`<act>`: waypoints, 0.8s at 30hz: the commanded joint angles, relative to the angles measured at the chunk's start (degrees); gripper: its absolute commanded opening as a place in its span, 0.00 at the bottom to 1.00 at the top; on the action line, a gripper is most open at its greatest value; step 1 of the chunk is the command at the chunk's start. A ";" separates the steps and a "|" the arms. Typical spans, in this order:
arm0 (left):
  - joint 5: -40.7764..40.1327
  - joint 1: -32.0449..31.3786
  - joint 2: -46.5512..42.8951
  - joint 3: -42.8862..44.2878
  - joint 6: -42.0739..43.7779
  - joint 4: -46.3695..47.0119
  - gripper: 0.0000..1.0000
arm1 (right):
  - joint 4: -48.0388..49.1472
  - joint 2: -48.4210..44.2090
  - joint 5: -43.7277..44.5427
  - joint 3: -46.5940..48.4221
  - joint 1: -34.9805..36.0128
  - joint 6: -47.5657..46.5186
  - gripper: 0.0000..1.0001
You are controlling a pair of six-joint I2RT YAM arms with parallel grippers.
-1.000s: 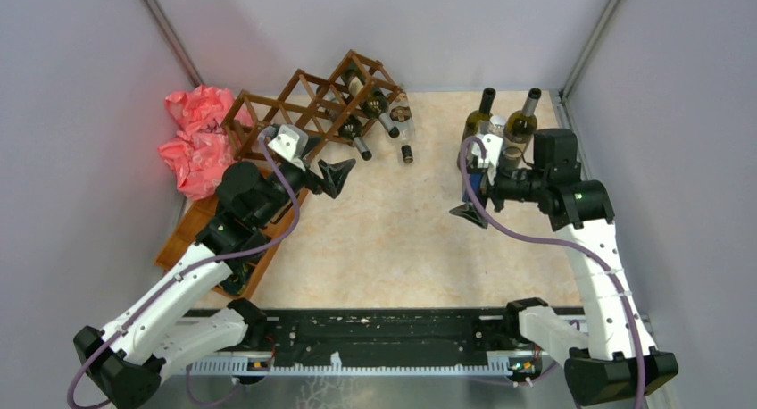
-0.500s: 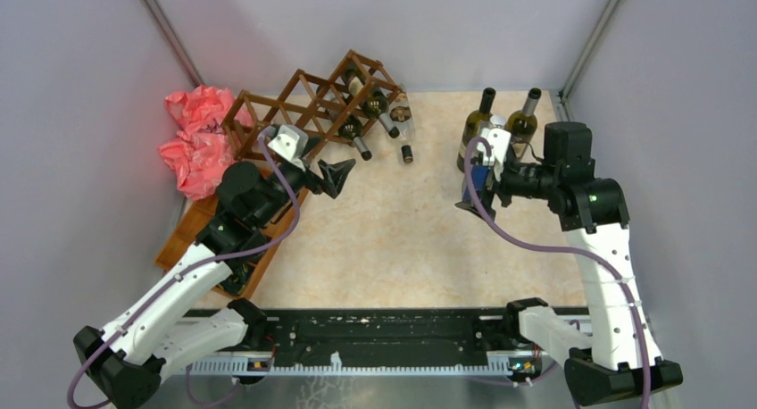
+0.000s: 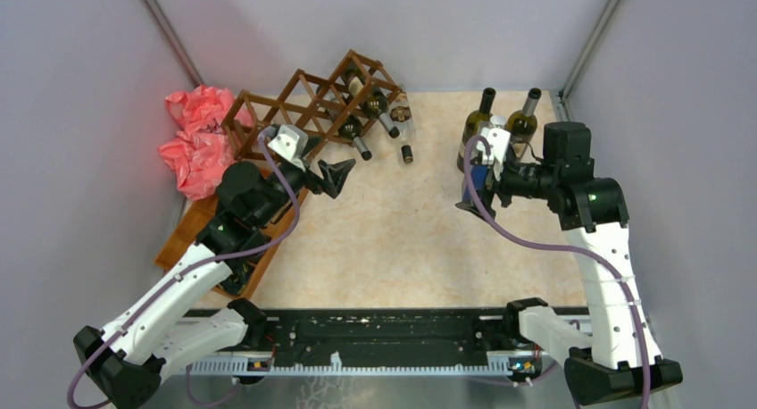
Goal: Put the wine bottle on the wine rack
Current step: Adjust the wine bottle at the center of the board.
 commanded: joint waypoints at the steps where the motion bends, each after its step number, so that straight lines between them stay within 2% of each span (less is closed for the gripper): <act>1: 0.74 0.27 -0.92 -0.38 0.80 1.92 0.99 | 1.58 -0.16 -0.25 1.19 -0.58 0.91 0.94; 24: 0.69 0.22 -0.83 -0.36 0.89 1.91 0.99 | 2.89 0.37 2.19 2.00 -0.58 3.13 0.94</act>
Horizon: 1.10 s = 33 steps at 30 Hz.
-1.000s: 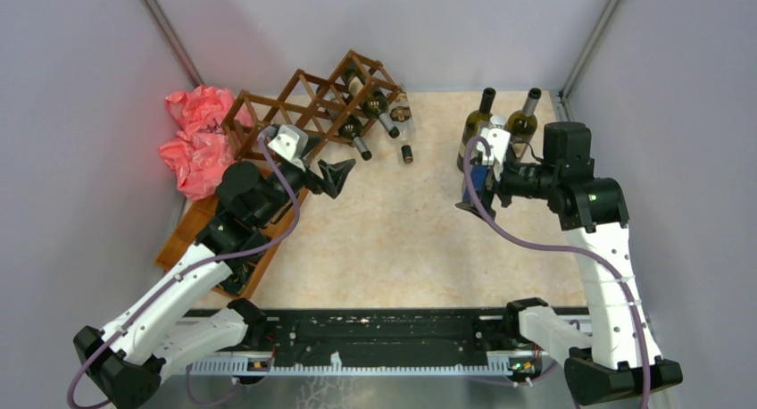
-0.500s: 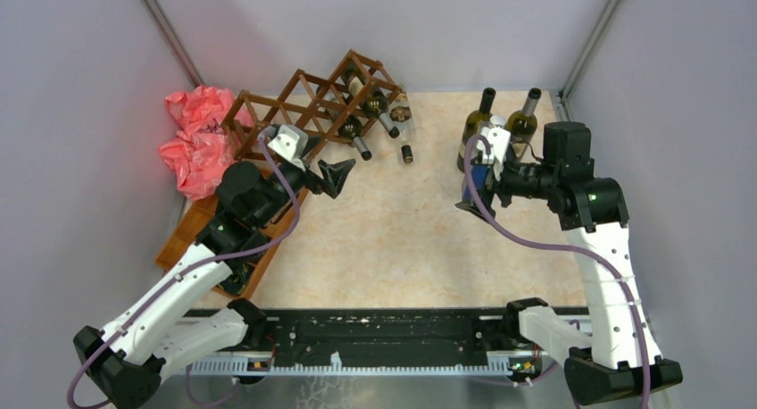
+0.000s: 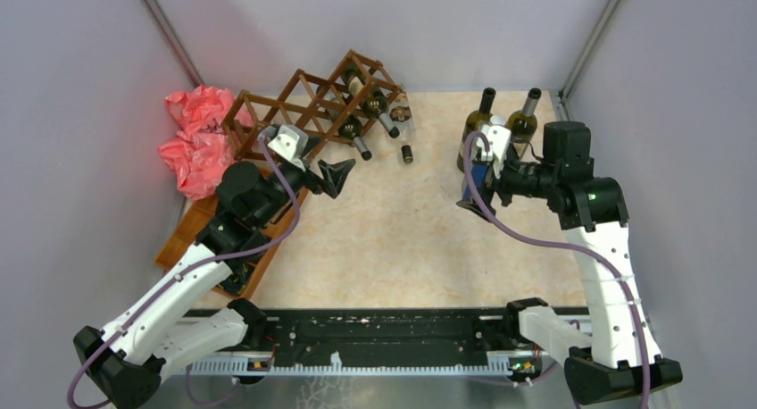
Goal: Put the wine bottle on the wine rack
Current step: Adjust the wine bottle at the center of the board.
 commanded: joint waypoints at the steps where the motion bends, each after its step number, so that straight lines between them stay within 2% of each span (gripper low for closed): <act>1: 0.73 0.24 -0.79 -0.35 0.83 1.90 0.99 | 2.71 0.34 0.17 2.02 -0.58 1.33 0.94; 14: 0.66 0.24 -0.62 -0.36 0.93 1.74 0.99 | 3.76 3.14 4.73 6.68 -0.58 3.09 0.94; 20: 0.57 0.22 -0.77 -0.41 1.00 1.69 0.99 | 7.47 5.23 8.36 9.47 -0.62 7.57 0.94; 28: 0.38 0.24 -1.18 -0.40 1.16 1.80 0.99 | 16.83 7.13 25.35 11.36 -0.58 16.28 0.94; 33: 0.77 0.25 -0.98 -0.25 1.06 1.67 0.99 | 17.59 10.81 35.35 12.76 -0.63 19.69 0.94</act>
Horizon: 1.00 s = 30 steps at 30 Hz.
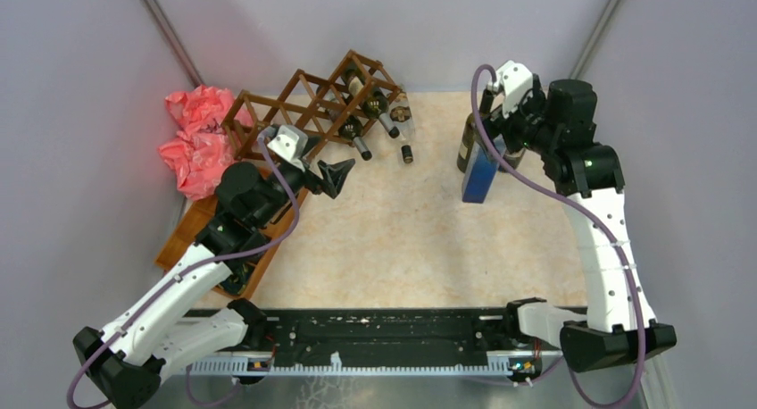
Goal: Put the wine bottle on the wine rack
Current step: Adjust the wine bottle at the center of the board.
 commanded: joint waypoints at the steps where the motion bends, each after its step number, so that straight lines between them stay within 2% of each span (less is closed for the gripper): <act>1: 0.74 0.21 -0.92 -0.32 0.71 1.67 0.99 | 5.05 2.71 10.72 3.26 -0.55 5.45 0.94; 6: 0.56 0.23 -0.97 -0.40 0.81 1.72 0.99 | 7.76 4.77 13.86 -0.14 -0.77 9.26 0.95; 17: 0.89 0.26 -0.97 -0.40 0.66 1.80 0.99 | 10.45 9.79 13.34 -2.61 -1.23 17.12 0.94; 23: 1.01 0.23 -1.13 -0.36 0.52 1.90 0.99 | 12.93 11.93 18.39 -5.33 -1.24 22.28 0.93; 30: 1.20 0.21 -1.18 -0.38 0.46 1.89 0.99 | 13.73 12.42 18.77 -7.11 -1.24 23.81 0.88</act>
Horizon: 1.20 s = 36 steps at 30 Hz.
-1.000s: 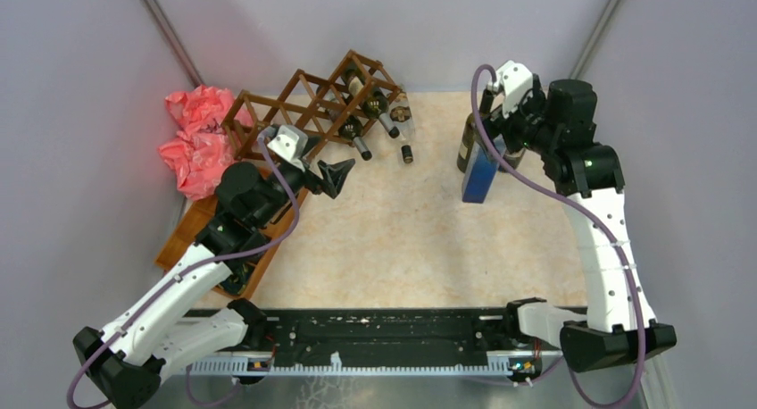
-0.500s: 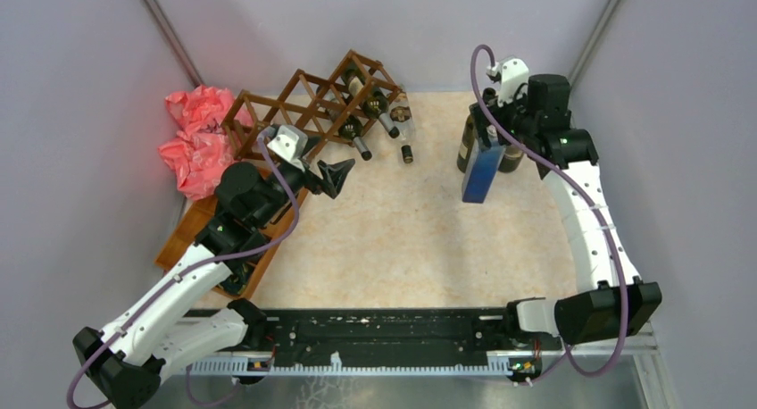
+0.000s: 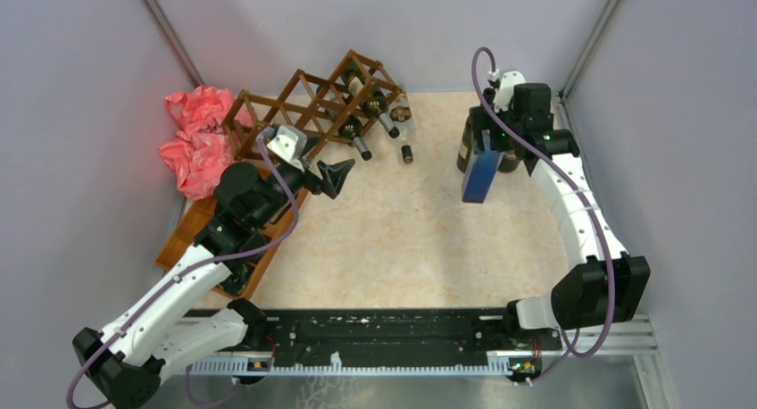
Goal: Put the wine bottle on the wine rack
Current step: Adjust the wine bottle at the center of the board.
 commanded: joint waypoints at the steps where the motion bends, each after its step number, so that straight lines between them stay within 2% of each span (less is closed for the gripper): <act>1: 1.03 0.17 -0.96 -0.40 0.43 1.87 0.99 | 3.41 -0.61 1.57 0.19 -0.55 2.65 0.87; 11: 1.05 0.22 -0.88 -0.40 0.29 1.92 0.99 | 2.98 -0.63 4.47 -0.52 -0.01 2.49 0.76; 20: 1.08 0.18 -0.67 -0.35 0.25 1.94 0.99 | 1.58 -3.88 5.18 -1.80 0.25 0.92 0.49; 22: 1.23 0.21 -0.71 -0.43 0.28 1.95 0.99 | 1.56 -5.30 5.37 -2.16 0.28 0.67 0.39; 23: 1.25 0.21 -0.64 -0.42 0.27 1.96 0.99 | 1.45 -5.87 5.51 -2.31 0.30 0.58 0.28; 25: 1.12 0.27 -0.68 -0.48 0.23 1.93 0.99 | 1.39 -6.97 5.93 -2.63 0.31 0.50 0.16; 33: 1.23 0.19 -0.60 -0.48 0.22 1.94 0.99 | 0.38 -10.74 4.47 -3.76 0.17 0.85 0.00; 36: 1.24 0.25 -0.59 -0.43 0.28 1.90 0.99 | 0.13 -11.99 3.21 -3.84 -0.22 1.20 0.00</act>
